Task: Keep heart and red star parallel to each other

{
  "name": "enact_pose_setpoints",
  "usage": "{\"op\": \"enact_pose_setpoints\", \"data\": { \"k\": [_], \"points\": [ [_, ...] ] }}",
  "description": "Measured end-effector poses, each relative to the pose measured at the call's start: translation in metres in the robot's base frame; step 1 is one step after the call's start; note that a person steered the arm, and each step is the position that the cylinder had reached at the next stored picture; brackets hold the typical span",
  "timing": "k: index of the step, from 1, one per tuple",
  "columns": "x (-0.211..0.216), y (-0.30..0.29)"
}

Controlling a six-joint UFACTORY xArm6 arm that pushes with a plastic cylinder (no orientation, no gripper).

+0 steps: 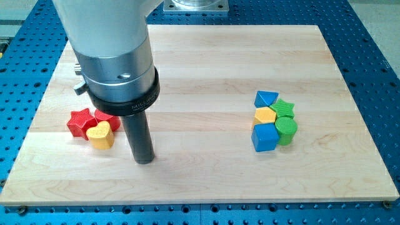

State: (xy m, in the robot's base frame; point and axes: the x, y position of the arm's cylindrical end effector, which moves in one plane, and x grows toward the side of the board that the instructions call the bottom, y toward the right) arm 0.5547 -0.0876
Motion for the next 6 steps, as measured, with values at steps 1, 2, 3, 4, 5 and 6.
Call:
{"op": "enact_pose_setpoints", "data": {
  "k": [1,2,3,4,5,6],
  "points": [
    [0.000,0.001],
    [0.004,-0.024],
    [0.006,-0.052],
    [-0.023,-0.072],
    [-0.013,-0.141],
    [-0.048,-0.184]
  ]
}}
